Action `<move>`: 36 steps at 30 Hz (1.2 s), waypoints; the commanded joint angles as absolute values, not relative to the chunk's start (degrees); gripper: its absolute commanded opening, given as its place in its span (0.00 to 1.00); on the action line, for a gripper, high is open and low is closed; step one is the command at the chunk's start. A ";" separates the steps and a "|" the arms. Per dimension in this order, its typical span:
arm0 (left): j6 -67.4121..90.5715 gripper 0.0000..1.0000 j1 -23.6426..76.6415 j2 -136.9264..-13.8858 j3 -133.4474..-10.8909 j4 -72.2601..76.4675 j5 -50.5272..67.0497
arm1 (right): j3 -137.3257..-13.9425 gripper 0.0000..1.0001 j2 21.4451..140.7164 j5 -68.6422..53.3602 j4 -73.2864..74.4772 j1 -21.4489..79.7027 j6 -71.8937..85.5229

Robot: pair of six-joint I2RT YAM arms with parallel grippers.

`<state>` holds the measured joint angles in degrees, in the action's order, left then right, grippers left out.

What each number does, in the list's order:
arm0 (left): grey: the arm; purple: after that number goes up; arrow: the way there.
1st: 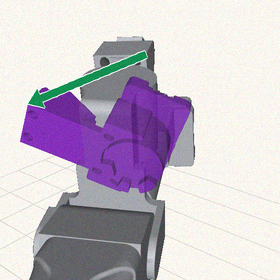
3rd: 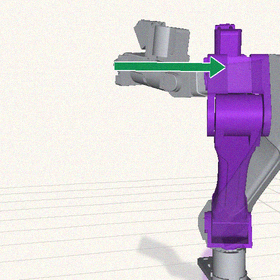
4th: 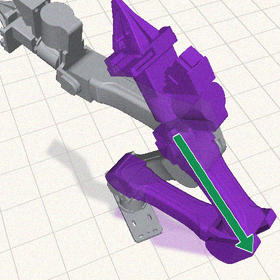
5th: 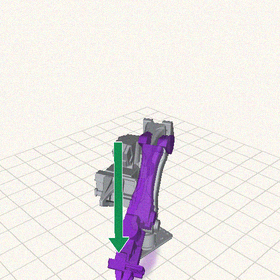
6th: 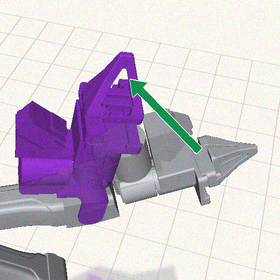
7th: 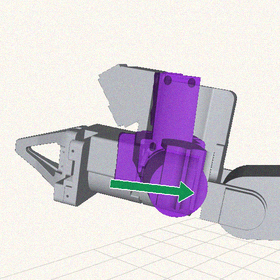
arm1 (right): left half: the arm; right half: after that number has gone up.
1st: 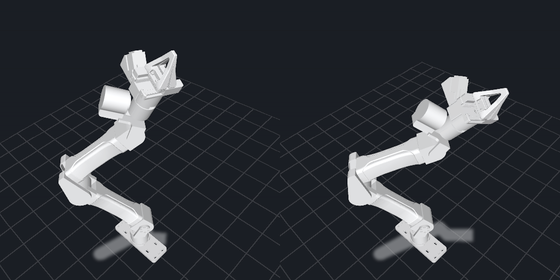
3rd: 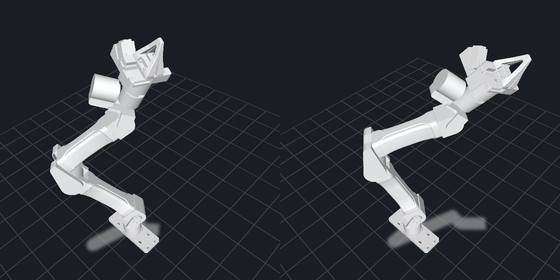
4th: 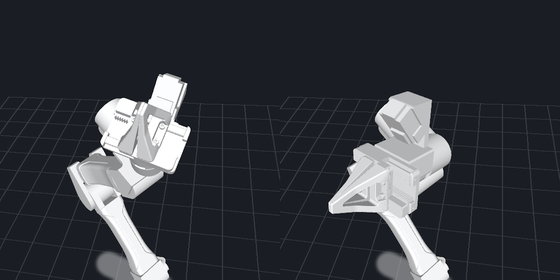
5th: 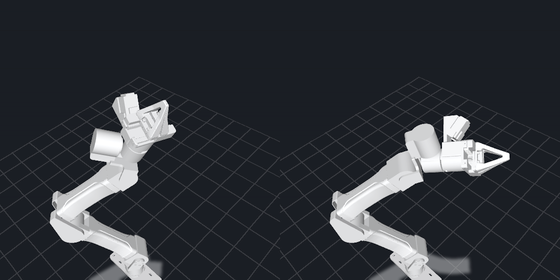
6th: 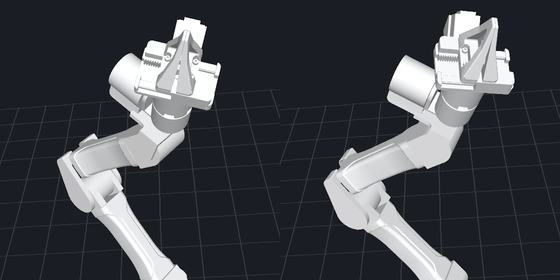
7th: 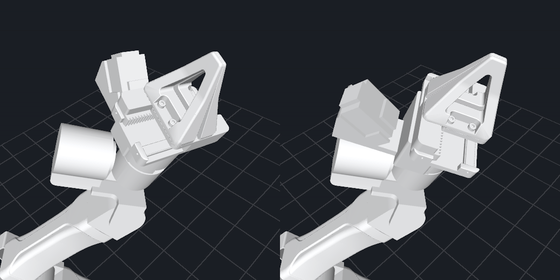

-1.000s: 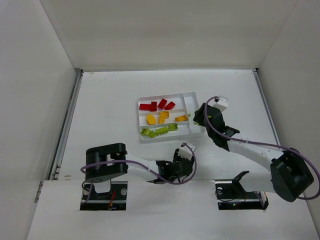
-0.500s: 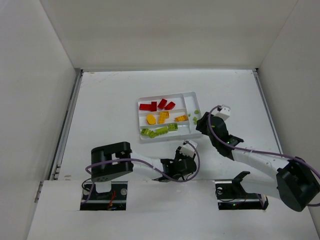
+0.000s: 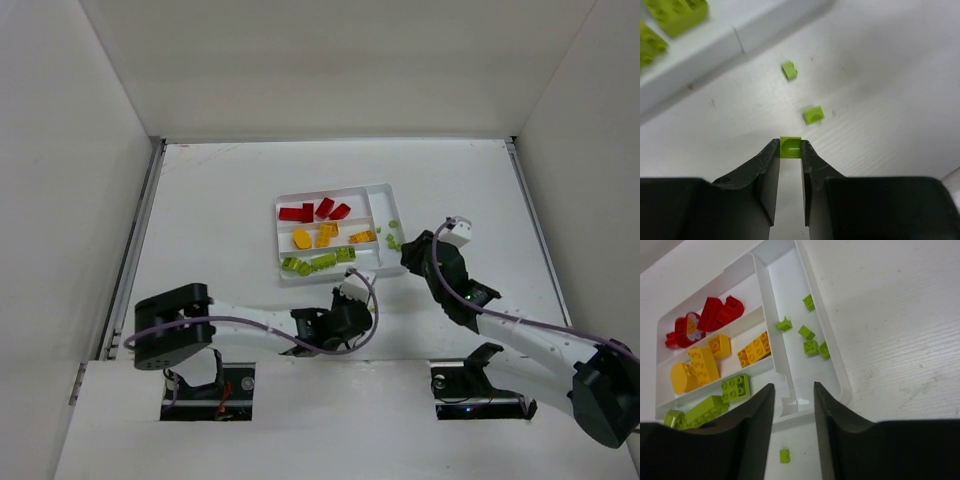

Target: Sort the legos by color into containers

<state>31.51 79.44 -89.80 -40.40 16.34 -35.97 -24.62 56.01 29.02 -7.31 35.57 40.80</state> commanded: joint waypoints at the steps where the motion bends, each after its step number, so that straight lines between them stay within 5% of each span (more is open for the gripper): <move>1: 31.03 0.13 75.55 -81.49 -39.90 17.14 -35.86 | -25.14 0.39 57.47 26.81 -5.37 38.61 41.66; 5: 30.94 0.14 69.49 -78.49 -41.13 18.01 -32.71 | -25.22 0.34 59.94 27.59 -2.64 45.38 42.54; 9: 30.33 0.14 64.30 -80.15 -45.16 18.98 -27.78 | -25.05 0.46 61.00 29.17 0.87 50.83 45.52; 19: 26.46 0.15 52.70 -104.21 -69.32 19.42 -16.44 | -24.87 0.58 63.98 30.41 4.13 57.95 50.80; 36: 26.19 0.22 48.91 -127.44 -96.06 10.38 -16.34 | -26.37 0.48 70.66 30.23 3.52 61.12 52.12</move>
